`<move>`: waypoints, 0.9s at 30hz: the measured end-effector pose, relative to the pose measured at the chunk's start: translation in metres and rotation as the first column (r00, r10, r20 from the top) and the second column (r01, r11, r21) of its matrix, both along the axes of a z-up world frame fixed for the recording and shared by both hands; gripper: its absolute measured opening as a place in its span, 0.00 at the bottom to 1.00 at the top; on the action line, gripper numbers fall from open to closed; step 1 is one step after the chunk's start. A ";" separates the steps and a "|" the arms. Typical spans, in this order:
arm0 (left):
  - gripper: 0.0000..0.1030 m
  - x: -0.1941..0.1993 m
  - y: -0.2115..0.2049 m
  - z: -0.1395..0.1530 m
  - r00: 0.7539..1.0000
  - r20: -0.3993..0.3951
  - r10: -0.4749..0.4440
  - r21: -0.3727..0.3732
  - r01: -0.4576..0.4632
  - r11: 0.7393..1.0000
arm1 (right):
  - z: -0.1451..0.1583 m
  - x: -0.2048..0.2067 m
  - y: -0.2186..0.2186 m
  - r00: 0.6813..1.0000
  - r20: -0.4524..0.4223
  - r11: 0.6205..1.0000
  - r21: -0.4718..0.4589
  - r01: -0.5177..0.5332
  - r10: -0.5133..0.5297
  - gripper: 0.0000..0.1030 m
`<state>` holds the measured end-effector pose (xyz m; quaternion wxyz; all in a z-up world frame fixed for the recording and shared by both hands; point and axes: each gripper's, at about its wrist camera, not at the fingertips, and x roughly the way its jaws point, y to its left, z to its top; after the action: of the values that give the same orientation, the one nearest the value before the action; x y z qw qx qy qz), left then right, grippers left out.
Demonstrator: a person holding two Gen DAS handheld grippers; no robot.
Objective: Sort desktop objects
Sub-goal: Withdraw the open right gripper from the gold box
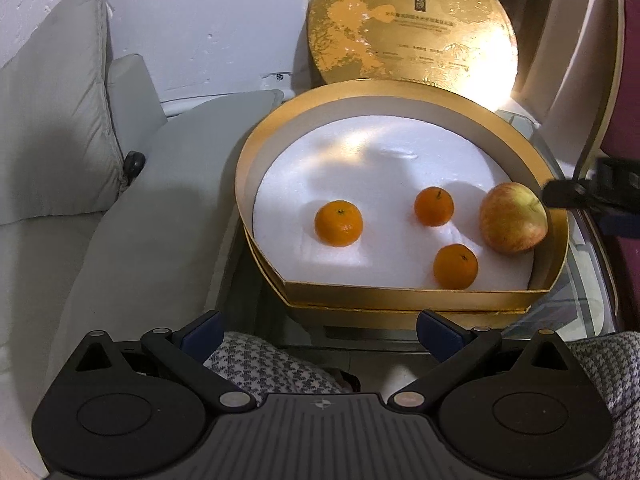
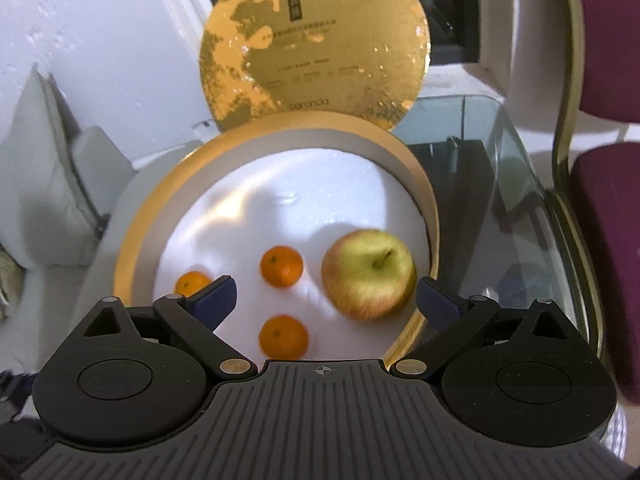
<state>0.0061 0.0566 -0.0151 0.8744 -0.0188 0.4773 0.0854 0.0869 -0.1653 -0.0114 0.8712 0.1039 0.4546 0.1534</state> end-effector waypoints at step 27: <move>0.99 -0.003 -0.004 0.012 0.999 0.032 0.003 -0.001 -0.003 1.000 | 0.011 -0.051 -0.046 0.996 -0.019 0.986 0.139 0.086 -0.084 0.96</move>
<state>0.0035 0.0522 -0.0035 0.8817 -0.0214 0.4633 0.0860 0.0359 -0.2111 0.0000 0.8647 0.1851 0.4433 0.1469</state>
